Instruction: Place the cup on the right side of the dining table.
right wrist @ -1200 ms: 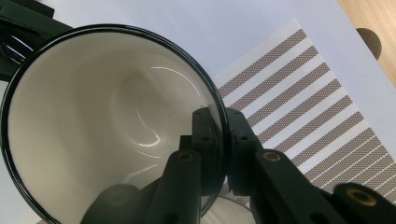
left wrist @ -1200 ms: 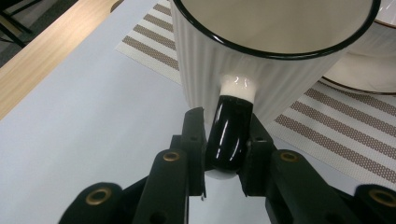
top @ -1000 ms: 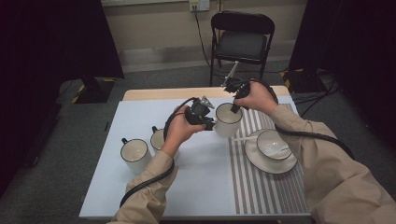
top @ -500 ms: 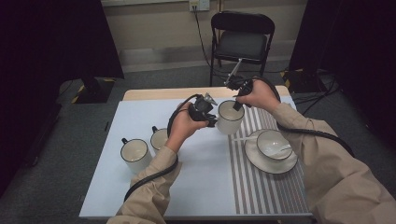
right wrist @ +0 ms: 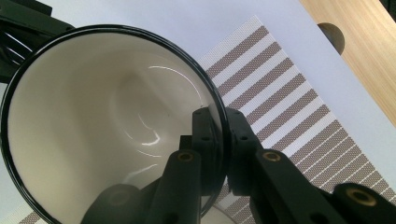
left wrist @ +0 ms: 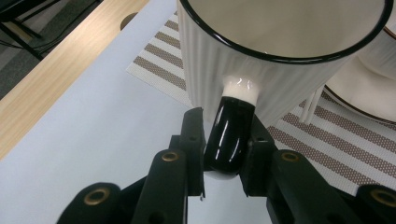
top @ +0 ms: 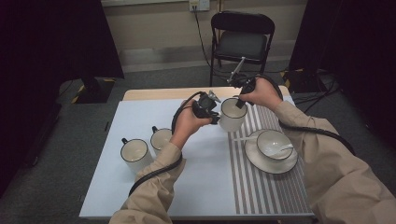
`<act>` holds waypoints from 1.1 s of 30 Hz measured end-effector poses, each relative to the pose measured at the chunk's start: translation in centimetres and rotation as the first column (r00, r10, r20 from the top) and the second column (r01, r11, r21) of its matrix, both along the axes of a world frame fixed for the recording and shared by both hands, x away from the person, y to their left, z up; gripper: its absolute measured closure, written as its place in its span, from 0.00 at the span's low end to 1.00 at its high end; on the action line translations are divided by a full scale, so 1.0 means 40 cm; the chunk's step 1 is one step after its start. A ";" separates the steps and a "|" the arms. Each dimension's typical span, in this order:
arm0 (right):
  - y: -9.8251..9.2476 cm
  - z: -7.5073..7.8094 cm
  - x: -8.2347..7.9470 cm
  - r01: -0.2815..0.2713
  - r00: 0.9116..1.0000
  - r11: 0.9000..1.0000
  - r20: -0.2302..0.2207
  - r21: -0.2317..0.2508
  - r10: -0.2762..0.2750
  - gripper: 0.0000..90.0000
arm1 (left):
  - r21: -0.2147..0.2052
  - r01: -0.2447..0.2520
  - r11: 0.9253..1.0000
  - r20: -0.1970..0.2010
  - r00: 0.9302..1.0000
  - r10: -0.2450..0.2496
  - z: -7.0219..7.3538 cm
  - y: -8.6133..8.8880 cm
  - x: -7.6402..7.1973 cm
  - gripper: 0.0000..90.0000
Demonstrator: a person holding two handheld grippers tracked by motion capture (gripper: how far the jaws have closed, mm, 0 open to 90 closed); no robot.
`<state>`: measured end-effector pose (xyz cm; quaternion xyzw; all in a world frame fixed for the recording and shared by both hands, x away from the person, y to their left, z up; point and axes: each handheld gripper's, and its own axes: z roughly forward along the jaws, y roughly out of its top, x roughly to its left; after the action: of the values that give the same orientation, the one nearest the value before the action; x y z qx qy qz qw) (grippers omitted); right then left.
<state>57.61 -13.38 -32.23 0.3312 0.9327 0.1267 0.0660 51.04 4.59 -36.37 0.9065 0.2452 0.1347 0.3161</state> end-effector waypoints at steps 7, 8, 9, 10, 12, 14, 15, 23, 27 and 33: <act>-0.010 -0.006 0.009 0.011 1.000 1.000 0.004 -0.008 -0.011 0.94 | -0.002 -0.001 1.000 -0.011 1.000 0.001 -0.007 -0.012 0.013 0.83; -0.010 -0.006 0.009 0.011 1.000 1.000 0.004 -0.008 -0.011 0.94 | 0.000 0.001 1.000 -0.008 1.000 -0.001 -0.008 -0.014 0.015 0.83; -0.011 -0.006 0.009 0.012 1.000 1.000 0.006 -0.009 -0.012 0.94 | 0.001 -0.002 1.000 -0.007 1.000 0.002 -0.008 -0.016 0.016 0.83; -0.015 -0.007 0.013 0.014 1.000 1.000 0.006 -0.009 -0.014 0.94 | 0.000 0.002 1.000 -0.006 1.000 -0.002 -0.008 -0.018 0.018 0.83; -0.016 -0.008 0.013 0.017 1.000 1.000 0.010 -0.009 -0.016 0.94 | 0.004 -0.003 1.000 -0.005 1.000 0.003 -0.010 -0.021 0.021 0.82; -0.019 -0.010 0.016 0.021 1.000 1.000 0.007 -0.009 -0.021 0.94 | 0.005 -0.004 1.000 -0.003 1.000 0.004 -0.013 -0.024 0.024 0.82; -0.020 -0.012 0.017 0.020 1.000 1.000 0.008 -0.012 -0.020 0.94 | 0.003 -0.006 1.000 -0.010 1.000 0.006 -0.014 -0.026 0.025 0.82; -0.024 -0.030 0.022 0.025 1.000 0.999 0.001 -0.023 -0.025 0.94 | 0.012 -0.015 1.000 -0.021 1.000 0.015 -0.034 -0.038 0.031 0.82; -0.027 -0.036 0.024 0.032 0.999 0.999 0.004 -0.028 -0.032 0.94 | 0.016 -0.018 1.000 -0.020 1.000 0.019 -0.041 -0.044 0.035 0.82; -0.033 -0.048 0.028 0.044 0.999 0.999 -0.002 -0.025 -0.044 0.94 | 0.021 -0.024 1.000 -0.016 1.000 0.024 -0.050 -0.050 0.038 0.82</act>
<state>58.75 -14.71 -34.16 0.3510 0.9268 0.1129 0.0716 52.57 2.58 -38.35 0.9078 0.2573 0.1335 0.3031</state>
